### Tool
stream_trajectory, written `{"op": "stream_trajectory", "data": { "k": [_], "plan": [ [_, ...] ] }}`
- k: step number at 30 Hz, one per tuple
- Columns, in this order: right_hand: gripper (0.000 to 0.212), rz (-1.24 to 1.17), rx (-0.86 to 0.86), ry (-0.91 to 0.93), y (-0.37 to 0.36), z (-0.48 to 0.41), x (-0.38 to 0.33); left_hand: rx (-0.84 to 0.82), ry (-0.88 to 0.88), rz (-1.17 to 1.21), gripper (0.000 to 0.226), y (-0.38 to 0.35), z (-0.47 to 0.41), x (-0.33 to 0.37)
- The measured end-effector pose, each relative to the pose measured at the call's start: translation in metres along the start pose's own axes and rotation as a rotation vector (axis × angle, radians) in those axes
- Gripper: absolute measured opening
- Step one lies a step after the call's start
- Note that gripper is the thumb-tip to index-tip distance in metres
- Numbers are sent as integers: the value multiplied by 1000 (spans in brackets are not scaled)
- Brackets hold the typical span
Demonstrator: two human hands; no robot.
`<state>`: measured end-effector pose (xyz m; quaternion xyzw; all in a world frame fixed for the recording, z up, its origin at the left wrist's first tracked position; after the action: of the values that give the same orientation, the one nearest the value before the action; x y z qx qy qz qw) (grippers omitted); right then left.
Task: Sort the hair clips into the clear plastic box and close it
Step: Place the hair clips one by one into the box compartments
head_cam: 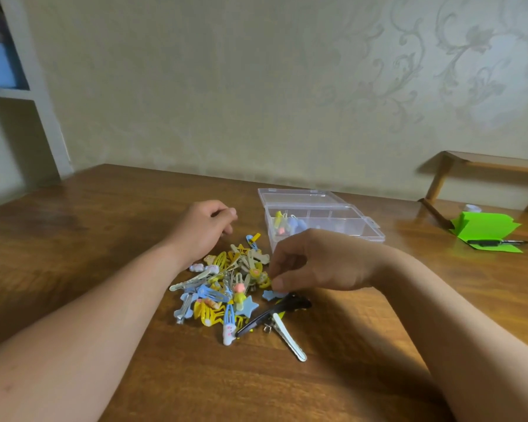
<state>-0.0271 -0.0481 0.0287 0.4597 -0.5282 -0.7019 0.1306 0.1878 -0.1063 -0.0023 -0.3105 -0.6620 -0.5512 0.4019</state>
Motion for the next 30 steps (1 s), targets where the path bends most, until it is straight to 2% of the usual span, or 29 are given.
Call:
{"op": "stream_trajectory", "data": {
  "k": [7, 12, 17, 19, 21, 23, 25, 30],
  "plan": [
    [20, 208, -38, -41, -7, -4, -1, 11, -13, -16, 25, -1, -3, -1],
    [20, 206, -63, -58, -8, -4, 5, -1, -15, -9, 25, -2, -3, -2],
    [13, 143, -4, -10, -1, -3, 8, -10, -15, 0, 25, -3, -6, -4],
    [8, 94, 100, 27, 11, -1, 8, -12, -20, 2, 22, -3, -7, -5],
    [6, 6, 312, 32, 31, 3, 15, 15, -60, -11, 19, -1, -4, 0],
    [4, -32, 546, -12, 51, 13, 30, 54, -156, -37, 16, 1, 2, 12],
    [4, -12, 709, -96, 63, 23, 48, 43, -261, -56, 16, -2, 10, 25],
    [5, 35, 775, -265, 54, 25, 75, -169, -401, -231, 20, -41, 23, 44]
  ]
}}
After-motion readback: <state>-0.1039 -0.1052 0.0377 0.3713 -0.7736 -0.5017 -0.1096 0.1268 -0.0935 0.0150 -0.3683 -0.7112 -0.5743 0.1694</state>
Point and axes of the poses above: each hand's wrist, its own z-axis away from the middle knuckle, its own y-axis out of the back of the hand, x = y × z, the point moved 7 cm from there along -z, towards the middle knuckle, and after that the axes turned 11 degrees about y, right-handed, at the moved point
